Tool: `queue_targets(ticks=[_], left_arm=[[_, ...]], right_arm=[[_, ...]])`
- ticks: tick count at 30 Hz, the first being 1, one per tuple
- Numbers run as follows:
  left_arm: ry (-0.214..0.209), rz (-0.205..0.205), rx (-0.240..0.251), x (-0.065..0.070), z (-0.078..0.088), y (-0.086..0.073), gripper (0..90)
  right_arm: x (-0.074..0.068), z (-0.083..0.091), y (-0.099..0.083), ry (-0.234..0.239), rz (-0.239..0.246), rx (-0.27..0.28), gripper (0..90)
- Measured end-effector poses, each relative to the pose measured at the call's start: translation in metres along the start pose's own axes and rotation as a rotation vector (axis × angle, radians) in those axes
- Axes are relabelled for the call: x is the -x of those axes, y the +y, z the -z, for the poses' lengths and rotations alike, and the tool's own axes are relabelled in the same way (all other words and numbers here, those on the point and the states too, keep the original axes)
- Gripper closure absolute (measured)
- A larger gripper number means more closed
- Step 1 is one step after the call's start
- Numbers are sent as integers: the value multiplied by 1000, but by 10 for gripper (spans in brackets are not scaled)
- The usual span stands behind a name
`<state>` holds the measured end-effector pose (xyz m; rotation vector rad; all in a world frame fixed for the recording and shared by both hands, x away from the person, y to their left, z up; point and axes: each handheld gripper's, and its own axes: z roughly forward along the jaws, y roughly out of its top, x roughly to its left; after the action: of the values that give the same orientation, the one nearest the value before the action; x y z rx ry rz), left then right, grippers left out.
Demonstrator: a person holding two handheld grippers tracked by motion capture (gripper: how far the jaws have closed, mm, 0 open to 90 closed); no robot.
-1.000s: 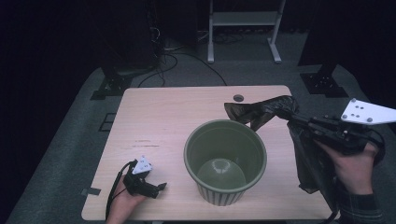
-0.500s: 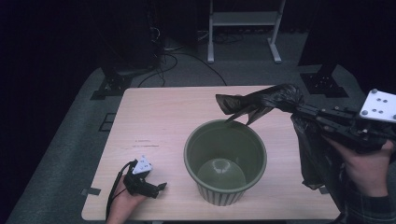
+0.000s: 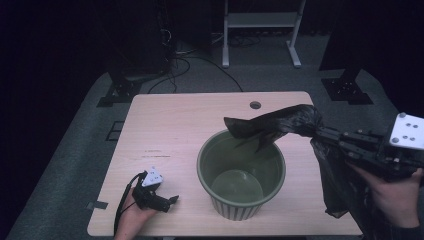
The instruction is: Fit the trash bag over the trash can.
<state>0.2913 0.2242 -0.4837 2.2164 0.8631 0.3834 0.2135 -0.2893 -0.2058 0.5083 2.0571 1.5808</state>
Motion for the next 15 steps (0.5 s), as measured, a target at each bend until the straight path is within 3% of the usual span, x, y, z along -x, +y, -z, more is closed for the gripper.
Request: queue_targets(ticks=[15], left_arm=[[0, 0, 0, 0, 0, 0, 0]], right_arm=[[0, -64, -41, 123, -54, -87, 892]])
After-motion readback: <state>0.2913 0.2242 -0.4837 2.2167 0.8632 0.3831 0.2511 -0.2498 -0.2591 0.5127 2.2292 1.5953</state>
